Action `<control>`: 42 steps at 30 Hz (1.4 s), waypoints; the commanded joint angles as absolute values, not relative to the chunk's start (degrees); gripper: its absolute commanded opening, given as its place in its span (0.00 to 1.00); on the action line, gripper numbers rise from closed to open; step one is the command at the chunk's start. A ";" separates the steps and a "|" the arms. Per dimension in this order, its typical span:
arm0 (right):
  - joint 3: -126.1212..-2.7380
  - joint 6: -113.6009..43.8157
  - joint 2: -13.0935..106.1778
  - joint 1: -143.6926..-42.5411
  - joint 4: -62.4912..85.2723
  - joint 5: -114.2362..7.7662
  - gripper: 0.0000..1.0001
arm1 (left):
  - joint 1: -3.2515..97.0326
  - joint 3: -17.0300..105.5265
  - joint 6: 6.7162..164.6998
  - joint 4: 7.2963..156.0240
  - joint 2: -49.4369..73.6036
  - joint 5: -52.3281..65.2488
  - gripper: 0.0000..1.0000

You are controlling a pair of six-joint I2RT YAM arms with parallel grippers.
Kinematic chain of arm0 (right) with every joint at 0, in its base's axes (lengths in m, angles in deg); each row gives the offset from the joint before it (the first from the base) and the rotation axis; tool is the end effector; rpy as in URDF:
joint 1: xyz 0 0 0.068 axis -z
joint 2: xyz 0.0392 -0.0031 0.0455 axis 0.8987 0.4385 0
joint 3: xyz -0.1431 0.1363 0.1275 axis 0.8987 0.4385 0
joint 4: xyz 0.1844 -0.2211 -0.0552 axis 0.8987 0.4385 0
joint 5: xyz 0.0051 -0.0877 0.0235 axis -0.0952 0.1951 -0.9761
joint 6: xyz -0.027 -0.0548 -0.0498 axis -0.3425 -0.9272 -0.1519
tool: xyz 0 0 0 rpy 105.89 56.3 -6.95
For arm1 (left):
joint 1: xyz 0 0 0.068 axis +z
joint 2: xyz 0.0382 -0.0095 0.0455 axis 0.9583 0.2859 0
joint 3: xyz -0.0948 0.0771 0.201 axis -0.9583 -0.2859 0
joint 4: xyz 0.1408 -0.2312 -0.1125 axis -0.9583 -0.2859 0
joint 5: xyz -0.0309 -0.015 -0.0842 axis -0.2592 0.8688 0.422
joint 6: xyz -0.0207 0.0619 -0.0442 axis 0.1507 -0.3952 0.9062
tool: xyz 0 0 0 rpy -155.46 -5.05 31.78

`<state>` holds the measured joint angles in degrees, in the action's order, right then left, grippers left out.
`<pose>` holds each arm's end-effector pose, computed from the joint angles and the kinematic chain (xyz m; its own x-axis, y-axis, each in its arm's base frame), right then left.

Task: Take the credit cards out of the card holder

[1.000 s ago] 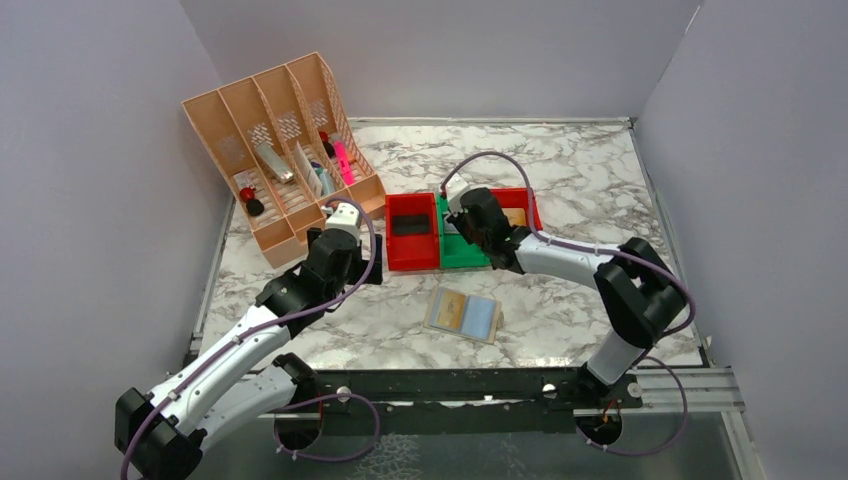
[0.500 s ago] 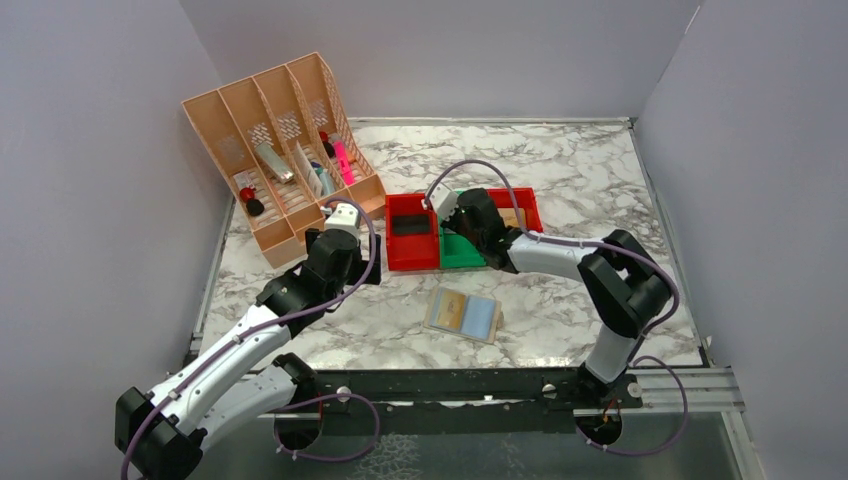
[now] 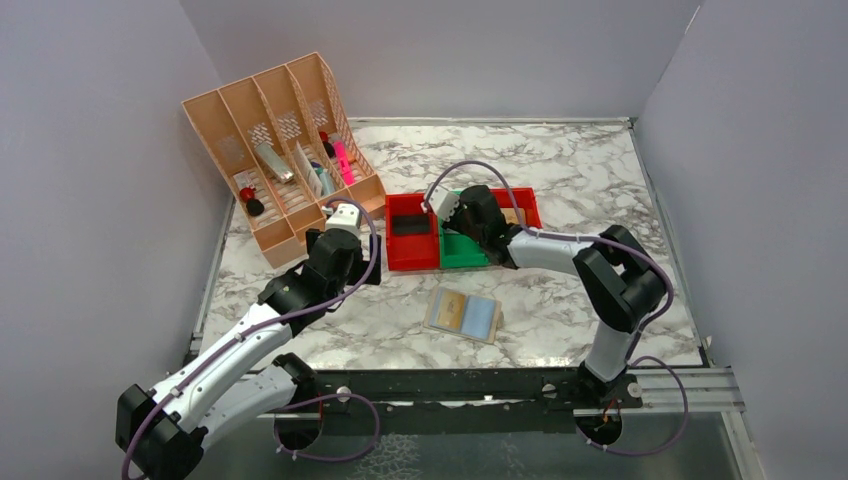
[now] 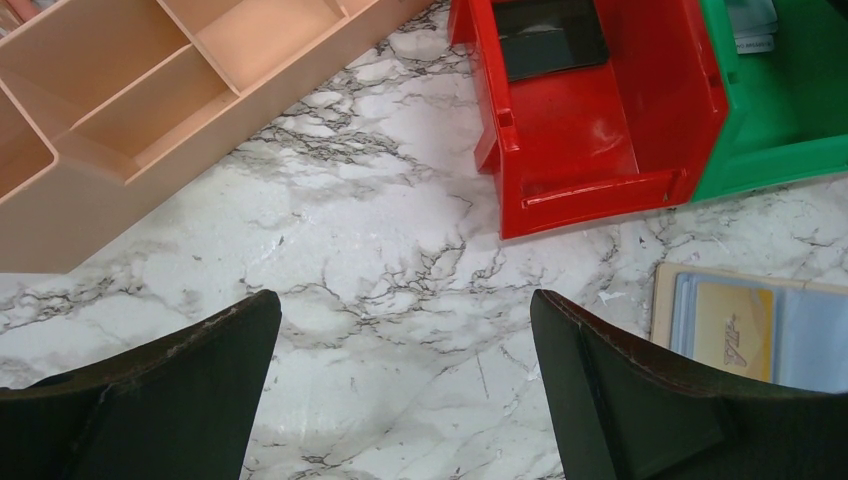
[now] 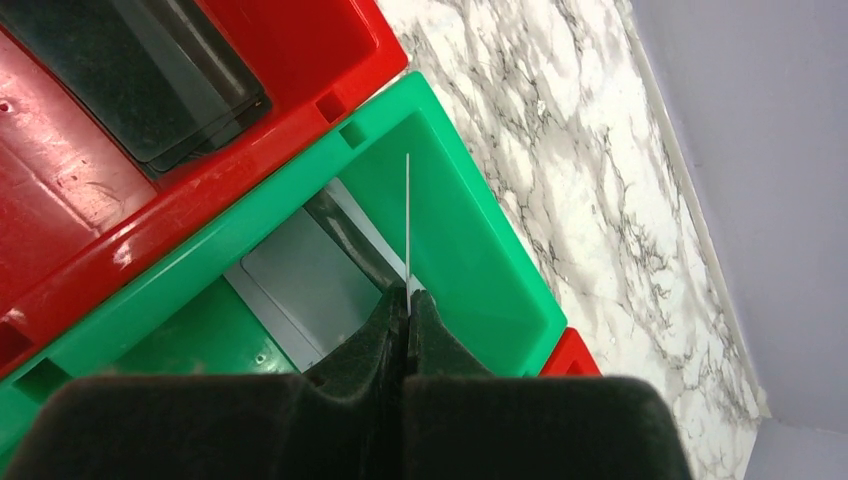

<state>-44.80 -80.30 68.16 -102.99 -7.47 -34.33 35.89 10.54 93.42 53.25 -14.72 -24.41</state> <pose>0.3407 0.2588 0.1046 0.0126 -0.7770 -0.6293 -0.6088 0.4933 -0.6213 0.2267 -0.1412 0.2112 -0.5495 0.0372 -0.8346 0.1432 0.9884 -0.0501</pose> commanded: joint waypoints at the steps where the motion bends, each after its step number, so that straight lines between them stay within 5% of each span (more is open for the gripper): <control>1: -47.70 -82.62 71.03 -102.21 -6.95 -35.74 0.01 | 36.26 11.92 93.97 52.78 -14.63 -26.24 0.99; 7: -49.20 -81.88 71.29 -101.87 -2.11 -39.56 0.07 | 36.43 11.98 94.21 52.62 -14.25 -26.44 0.99; 14: -49.47 -81.96 72.24 -101.72 2.24 -41.14 0.30 | 36.56 11.98 94.34 52.62 -13.86 -26.06 0.99; 27: -50.01 -78.84 70.80 -101.07 1.78 -40.43 0.31 | 36.65 12.09 94.34 52.62 -13.49 -25.70 0.99; 42: -56.37 -24.13 67.10 -101.08 22.73 -40.55 0.23 | 36.83 12.17 94.30 52.57 -13.01 -25.21 0.99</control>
<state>-55.69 -40.58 65.75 -101.38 12.82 -39.03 36.55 10.58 93.83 53.21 -13.17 -24.63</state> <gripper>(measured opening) 0.247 0.987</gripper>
